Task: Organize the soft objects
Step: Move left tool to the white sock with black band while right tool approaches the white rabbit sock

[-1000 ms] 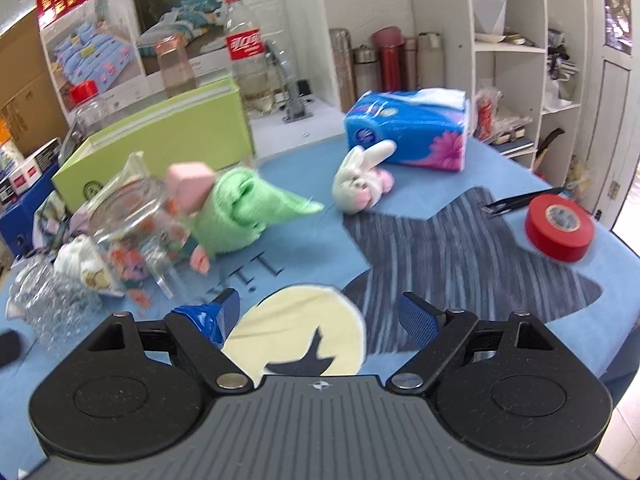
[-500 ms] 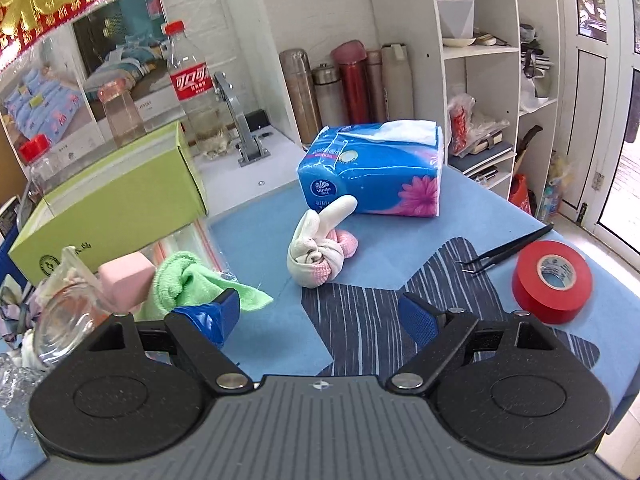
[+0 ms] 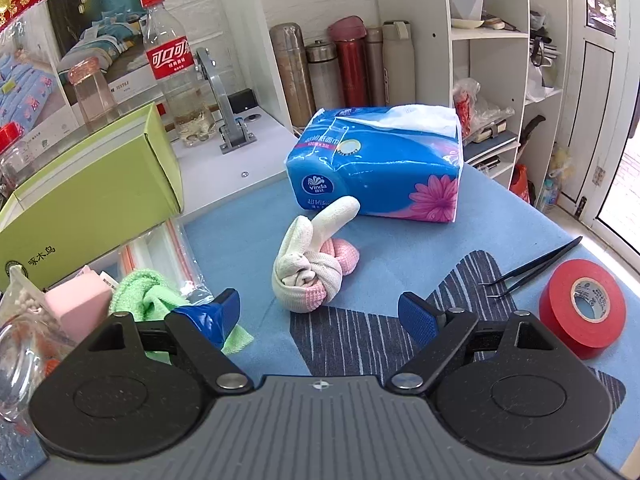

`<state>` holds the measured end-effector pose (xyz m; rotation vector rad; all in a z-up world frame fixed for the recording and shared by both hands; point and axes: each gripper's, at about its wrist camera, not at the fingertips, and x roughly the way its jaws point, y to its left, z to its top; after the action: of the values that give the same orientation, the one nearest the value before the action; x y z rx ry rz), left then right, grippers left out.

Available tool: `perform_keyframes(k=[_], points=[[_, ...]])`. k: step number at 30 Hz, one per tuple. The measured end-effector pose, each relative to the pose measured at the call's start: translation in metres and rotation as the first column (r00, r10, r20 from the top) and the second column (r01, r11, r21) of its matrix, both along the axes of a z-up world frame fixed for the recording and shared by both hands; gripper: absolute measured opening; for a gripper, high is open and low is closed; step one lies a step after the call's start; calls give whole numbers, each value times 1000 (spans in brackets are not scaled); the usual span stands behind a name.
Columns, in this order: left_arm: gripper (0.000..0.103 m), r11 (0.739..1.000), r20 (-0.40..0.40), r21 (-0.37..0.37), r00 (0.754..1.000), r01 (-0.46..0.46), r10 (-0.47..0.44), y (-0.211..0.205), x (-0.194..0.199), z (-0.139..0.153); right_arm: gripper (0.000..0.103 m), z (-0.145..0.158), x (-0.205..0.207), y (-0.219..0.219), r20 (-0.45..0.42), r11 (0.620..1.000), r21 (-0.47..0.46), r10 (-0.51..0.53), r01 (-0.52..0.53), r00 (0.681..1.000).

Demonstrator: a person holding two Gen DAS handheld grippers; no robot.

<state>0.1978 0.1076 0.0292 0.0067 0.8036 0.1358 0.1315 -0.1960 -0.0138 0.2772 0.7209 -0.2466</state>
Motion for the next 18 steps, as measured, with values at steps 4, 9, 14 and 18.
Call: perform_keyframes(k=[4, 9, 14, 18], points=[[102, 994, -2, 8, 994, -112, 113, 35, -10, -6, 73, 0, -1, -3, 0, 1000, -4, -12, 12, 1000], [102, 928, 16, 169, 943, -331, 333, 86, -32, -8, 73, 1, -4, -7, 9, 1000, 4, -22, 22, 1000], [102, 958, 52, -1, 957, -287, 286, 108, -79, 11, 73, 3, -8, -6, 23, 1000, 8, -22, 22, 999], [102, 988, 42, -68, 989, -135, 138, 81, -95, 7, 73, 4, -9, -3, 30, 1000, 10, -16, 15, 999]])
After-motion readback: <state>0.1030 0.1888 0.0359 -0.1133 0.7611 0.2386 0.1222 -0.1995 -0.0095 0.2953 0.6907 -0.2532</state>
